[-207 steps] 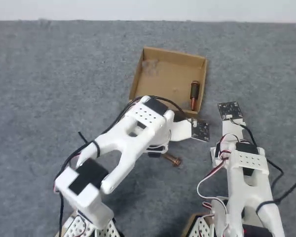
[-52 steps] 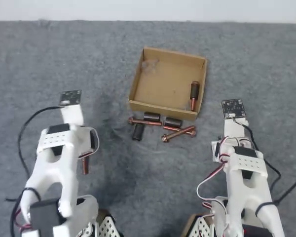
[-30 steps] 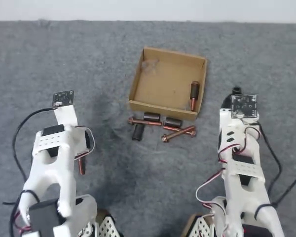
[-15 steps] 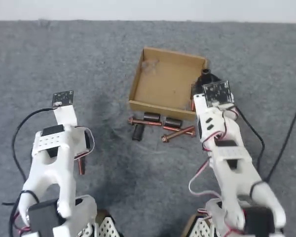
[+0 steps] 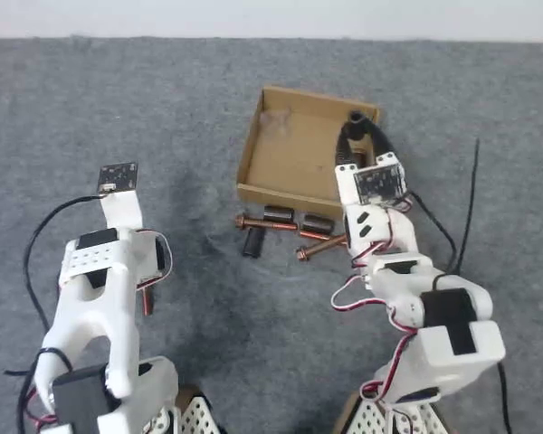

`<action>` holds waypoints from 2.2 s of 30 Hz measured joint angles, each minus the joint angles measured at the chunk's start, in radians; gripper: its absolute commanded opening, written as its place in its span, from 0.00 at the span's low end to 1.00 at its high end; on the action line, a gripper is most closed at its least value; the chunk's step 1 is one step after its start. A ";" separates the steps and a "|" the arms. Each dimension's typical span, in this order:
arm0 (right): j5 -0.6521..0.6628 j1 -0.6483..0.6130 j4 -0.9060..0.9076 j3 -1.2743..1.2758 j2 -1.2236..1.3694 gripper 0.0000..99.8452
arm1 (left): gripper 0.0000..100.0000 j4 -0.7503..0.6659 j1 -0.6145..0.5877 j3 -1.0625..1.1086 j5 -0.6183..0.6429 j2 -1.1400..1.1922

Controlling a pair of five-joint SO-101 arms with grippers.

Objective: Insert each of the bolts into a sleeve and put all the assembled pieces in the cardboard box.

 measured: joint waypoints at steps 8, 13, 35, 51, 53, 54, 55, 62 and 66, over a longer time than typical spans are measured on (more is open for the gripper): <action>-0.212 -0.160 -0.068 0.041 0.002 0.01 | 0.01 0.000 0.000 0.000 0.000 -0.003; -0.215 -0.247 -0.071 0.130 0.002 0.01 | 0.01 0.000 0.000 0.000 0.000 -0.003; -0.192 -0.416 -0.480 0.543 0.000 0.01 | 0.01 0.000 0.000 0.000 0.000 -0.003; -0.192 -0.416 -0.540 0.582 -0.002 0.01 | 0.01 0.000 0.000 0.000 0.000 -0.003; -0.192 -0.416 -0.540 0.582 -0.002 0.01 | 0.01 0.000 0.000 0.000 0.000 -0.003; -0.192 -0.416 -0.540 0.582 -0.002 0.01 | 0.01 0.000 0.000 0.000 0.000 -0.003; -0.192 -0.416 -0.540 0.582 -0.002 0.01 | 0.01 0.000 0.000 0.000 0.000 -0.003; -0.192 -0.416 -0.540 0.582 -0.002 0.01 | 0.01 0.014 0.054 -0.046 0.000 -0.041; -0.192 -0.416 -0.540 0.582 -0.002 0.01 | 0.01 0.049 0.084 -0.089 0.000 -0.144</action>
